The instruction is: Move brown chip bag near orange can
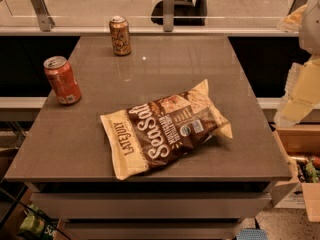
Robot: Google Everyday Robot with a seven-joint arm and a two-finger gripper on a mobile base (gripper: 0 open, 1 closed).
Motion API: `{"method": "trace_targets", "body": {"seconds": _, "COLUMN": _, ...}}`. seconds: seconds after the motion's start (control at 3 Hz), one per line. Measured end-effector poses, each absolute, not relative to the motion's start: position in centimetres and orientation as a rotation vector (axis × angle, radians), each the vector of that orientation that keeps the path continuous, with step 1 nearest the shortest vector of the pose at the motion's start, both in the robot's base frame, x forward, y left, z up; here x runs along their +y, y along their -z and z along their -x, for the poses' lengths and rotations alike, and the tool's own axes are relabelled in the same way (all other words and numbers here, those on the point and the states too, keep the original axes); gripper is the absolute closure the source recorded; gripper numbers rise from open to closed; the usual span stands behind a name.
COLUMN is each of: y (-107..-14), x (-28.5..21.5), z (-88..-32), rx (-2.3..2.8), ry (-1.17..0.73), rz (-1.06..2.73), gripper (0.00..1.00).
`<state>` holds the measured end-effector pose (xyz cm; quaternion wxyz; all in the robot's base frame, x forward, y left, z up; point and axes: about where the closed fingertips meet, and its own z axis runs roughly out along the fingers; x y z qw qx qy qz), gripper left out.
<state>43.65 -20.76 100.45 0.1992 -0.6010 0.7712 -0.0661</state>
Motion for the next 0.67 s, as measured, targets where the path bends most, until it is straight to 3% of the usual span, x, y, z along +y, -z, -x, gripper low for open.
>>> {"method": "trace_targets", "body": {"seconds": 0.67, "y": -101.19, "x": -20.46, "z": -43.53, "rx": 2.137, "ry": 0.229, "rz": 1.693, "gripper": 0.0}}
